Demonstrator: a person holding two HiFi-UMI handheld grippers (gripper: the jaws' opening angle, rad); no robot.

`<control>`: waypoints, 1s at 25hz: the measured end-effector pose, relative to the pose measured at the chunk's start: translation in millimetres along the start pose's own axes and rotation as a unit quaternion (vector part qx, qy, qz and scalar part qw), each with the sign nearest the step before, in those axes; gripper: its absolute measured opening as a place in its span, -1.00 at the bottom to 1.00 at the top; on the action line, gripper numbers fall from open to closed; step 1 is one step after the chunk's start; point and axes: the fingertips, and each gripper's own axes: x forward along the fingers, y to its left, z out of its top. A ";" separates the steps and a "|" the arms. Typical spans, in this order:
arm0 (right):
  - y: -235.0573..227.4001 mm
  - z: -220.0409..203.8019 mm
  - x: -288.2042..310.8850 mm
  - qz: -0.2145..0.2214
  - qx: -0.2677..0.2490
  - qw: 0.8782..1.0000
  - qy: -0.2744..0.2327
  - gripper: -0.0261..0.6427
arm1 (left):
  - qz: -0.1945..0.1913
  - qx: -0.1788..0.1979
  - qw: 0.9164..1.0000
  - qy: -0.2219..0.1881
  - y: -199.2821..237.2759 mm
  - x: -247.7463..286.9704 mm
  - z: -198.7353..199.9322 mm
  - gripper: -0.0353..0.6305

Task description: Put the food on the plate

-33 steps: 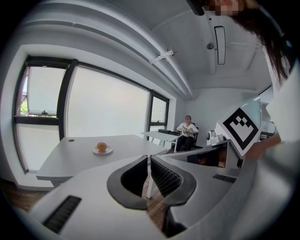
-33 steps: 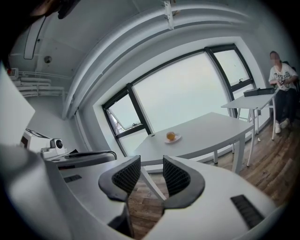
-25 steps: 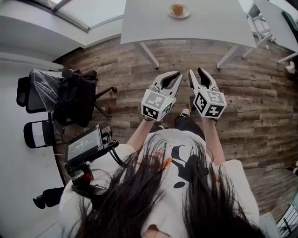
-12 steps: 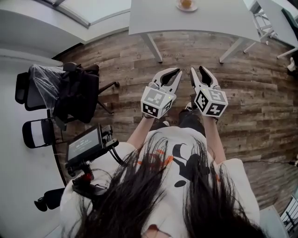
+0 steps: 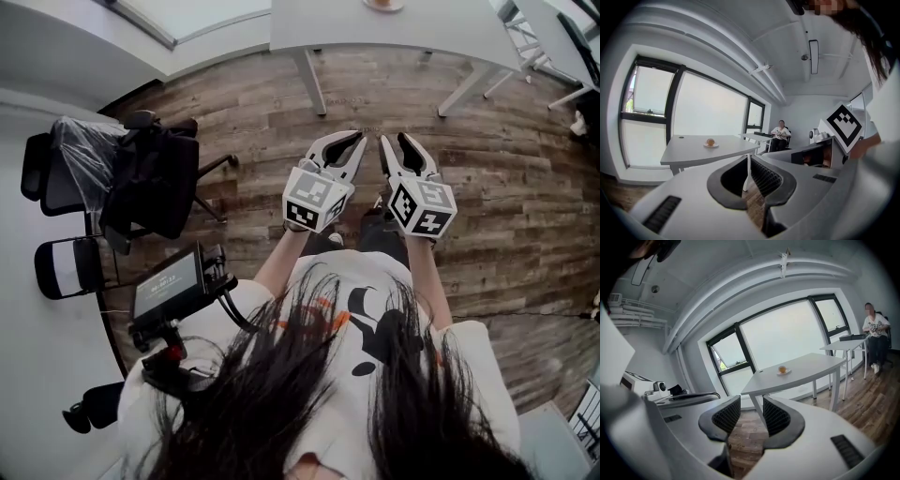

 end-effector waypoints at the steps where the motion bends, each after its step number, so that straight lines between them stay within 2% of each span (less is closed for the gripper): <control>1: 7.9 -4.2 -7.1 -0.001 -0.002 1.000 -0.002 -0.45 | -0.001 0.001 1.000 -0.003 -3.1 -9.6 -1.7 -0.88; 7: 46.7 -30.1 -45.3 -0.006 -0.010 1.000 -0.007 -0.45 | -0.009 0.009 1.000 -0.012 -22.5 -58.8 -13.9 -0.88; 25: 41.5 -33.6 -55.3 -0.022 -0.013 1.000 -0.005 -0.45 | -0.027 0.009 1.000 -0.009 -32.6 -56.3 -16.2 -0.88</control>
